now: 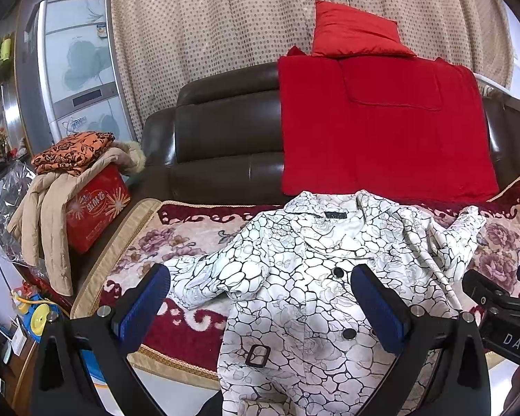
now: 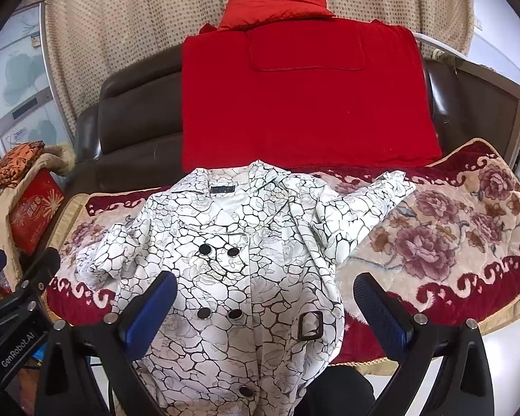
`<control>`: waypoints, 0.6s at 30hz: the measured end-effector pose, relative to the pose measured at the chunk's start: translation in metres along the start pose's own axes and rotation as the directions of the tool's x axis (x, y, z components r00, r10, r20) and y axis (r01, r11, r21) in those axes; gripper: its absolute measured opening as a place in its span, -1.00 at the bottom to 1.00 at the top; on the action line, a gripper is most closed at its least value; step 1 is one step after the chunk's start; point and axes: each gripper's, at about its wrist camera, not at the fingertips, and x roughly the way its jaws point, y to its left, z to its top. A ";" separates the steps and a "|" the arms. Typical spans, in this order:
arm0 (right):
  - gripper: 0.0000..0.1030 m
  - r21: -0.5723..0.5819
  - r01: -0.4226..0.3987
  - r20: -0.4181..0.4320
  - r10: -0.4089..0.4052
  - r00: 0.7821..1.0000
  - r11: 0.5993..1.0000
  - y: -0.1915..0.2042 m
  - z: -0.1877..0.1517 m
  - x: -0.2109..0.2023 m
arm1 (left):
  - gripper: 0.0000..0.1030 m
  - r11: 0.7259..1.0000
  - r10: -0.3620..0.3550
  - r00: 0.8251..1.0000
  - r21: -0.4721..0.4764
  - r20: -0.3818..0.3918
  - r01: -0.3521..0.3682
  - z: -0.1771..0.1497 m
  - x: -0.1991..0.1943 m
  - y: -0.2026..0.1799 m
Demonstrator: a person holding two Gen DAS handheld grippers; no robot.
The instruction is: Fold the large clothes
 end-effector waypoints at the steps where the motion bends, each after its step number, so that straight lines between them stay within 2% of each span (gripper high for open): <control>1: 1.00 0.005 -0.001 -0.004 0.001 1.000 1.000 -0.001 0.001 0.002 | 1.00 1.000 0.001 1.000 0.001 -0.003 -0.001 0.000 0.003 -0.001; 5: 1.00 0.027 -0.005 -0.027 0.005 1.000 1.000 -0.006 0.004 0.014 | 1.00 1.000 -0.002 1.000 0.004 -0.029 0.002 0.002 0.019 -0.004; 8: 1.00 0.043 -0.025 -0.033 0.026 0.999 0.999 -0.019 0.010 0.029 | 1.00 0.999 -0.033 0.995 -0.006 -0.093 0.033 0.001 0.042 -0.004; 12: 1.00 0.119 -0.086 -0.026 0.090 0.996 0.989 -0.063 0.021 0.064 | 1.00 0.999 -0.040 0.978 -0.029 -0.203 0.034 -0.009 0.080 -0.001; 14: 1.00 0.204 -0.122 -0.027 0.130 0.991 0.971 -0.101 0.027 0.092 | 1.00 0.999 -0.025 0.969 -0.025 -0.244 0.020 -0.017 0.099 -0.001; 16: 1.00 0.361 -0.186 -0.019 0.206 0.978 0.914 -0.150 0.033 0.128 | 1.00 1.000 -0.014 0.963 -0.025 -0.270 0.007 -0.023 0.111 -0.001; 17: 1.00 0.449 -0.219 -0.020 0.255 0.967 0.866 -0.175 0.034 0.148 | 1.00 1.000 -0.015 0.960 -0.026 -0.280 0.008 -0.025 0.117 -0.001; 18: 0.98 0.554 -0.252 -0.016 0.313 0.950 0.794 -0.199 0.033 0.172 | 1.00 1.000 -0.014 0.958 -0.024 -0.286 0.008 -0.026 0.120 -0.001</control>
